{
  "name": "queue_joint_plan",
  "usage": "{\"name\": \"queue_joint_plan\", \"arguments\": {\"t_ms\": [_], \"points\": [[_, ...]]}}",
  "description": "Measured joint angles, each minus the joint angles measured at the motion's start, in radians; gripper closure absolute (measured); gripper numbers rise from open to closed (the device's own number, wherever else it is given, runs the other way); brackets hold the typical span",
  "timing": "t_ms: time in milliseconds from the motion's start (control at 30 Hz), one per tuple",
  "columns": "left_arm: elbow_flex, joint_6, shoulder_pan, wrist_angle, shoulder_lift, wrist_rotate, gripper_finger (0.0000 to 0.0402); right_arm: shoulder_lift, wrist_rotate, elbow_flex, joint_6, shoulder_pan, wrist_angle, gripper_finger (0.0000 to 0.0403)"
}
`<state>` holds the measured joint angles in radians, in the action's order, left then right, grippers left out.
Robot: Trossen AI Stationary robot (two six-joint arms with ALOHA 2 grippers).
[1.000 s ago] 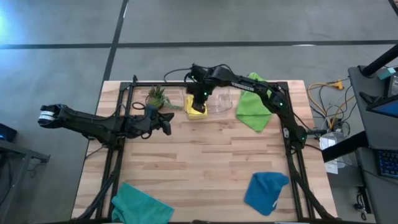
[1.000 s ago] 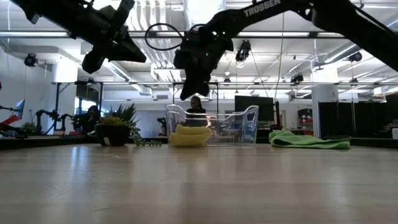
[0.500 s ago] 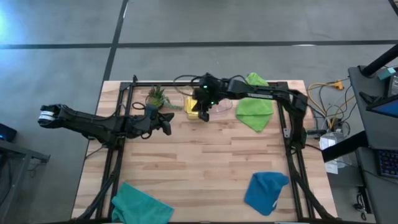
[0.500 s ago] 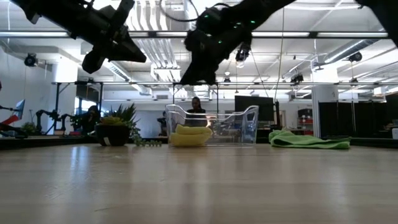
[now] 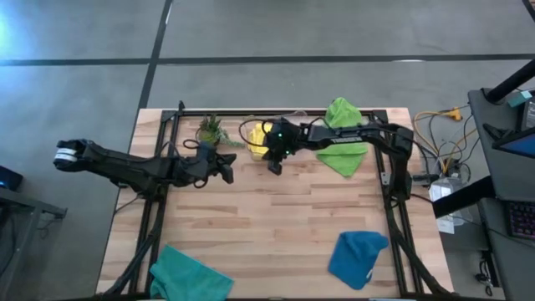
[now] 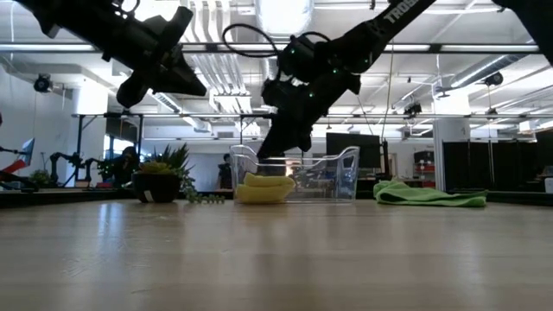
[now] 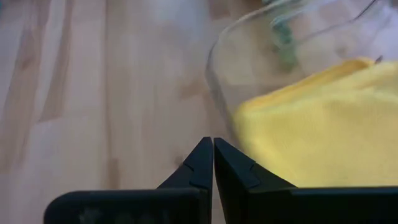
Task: Fold microfiber towels
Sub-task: Adjust the transparent bin, then fold the green microfiber towel
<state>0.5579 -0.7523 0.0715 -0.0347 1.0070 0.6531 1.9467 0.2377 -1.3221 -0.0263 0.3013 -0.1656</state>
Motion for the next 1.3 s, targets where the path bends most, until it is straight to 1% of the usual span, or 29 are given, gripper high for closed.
{"name": "queue_joint_plan", "arguments": {"t_ms": [233, 333, 500, 633, 767, 867, 967, 1067, 1133, 1200, 1267, 1300], "points": [[0.000, 0.000, 0.000, -0.018, -0.002, -0.004, 0.0402, 0.066, 0.023, -0.112, 0.000, 0.024, -0.032, 0.0394], [0.000, 0.001, 0.000, -0.018, -0.006, -0.004, 0.0402, 0.069, 0.023, -0.147, 0.003, 0.028, -0.058, 0.0394], [0.000, 0.009, 0.000, -0.018, -0.007, -0.003, 0.0402, 0.026, 0.020, -0.190, 0.005, 0.036, -0.097, 0.0394], [0.000, 0.009, 0.000, -0.018, -0.007, -0.003, 0.0402, -0.064, 0.001, -0.216, 0.007, 0.050, -0.172, 0.0394], [0.000, 0.009, 0.000, -0.019, -0.008, -0.003, 0.0402, -0.219, -0.090, -0.191, 0.000, 0.056, -0.228, 0.0394], [0.000, 0.009, 0.000, -0.019, -0.008, -0.003, 0.0402, -0.381, -0.141, -0.113, -0.005, 0.054, -0.220, 0.0394], [0.000, 0.037, 0.000, -0.021, -0.009, -0.025, 0.0402, -0.570, -0.199, 0.016, -0.070, 0.037, -0.199, 0.0394], [0.000, 0.130, 0.000, -0.053, -0.012, -0.098, 0.0402, -0.774, -0.268, 0.182, -0.158, -0.019, -0.147, 0.0394], [0.000, 0.161, 0.000, -0.100, -0.013, -0.167, 0.0402, -0.906, -0.312, 0.297, -0.216, -0.083, -0.090, 0.0394], [0.000, 0.164, 0.000, -0.121, -0.020, -0.232, 0.0402, -1.027, -0.400, 0.402, -0.278, -0.165, -0.033, 0.0394], [0.000, 0.159, 0.000, -0.141, -0.026, -0.283, 0.0402, -1.136, -0.553, 0.489, -0.340, -0.258, -0.030, 0.0394], [0.000, 0.159, 0.001, -0.142, -0.029, -0.307, 0.0402, -1.188, -0.649, 0.533, -0.371, -0.308, -0.033, 0.0394]]}}
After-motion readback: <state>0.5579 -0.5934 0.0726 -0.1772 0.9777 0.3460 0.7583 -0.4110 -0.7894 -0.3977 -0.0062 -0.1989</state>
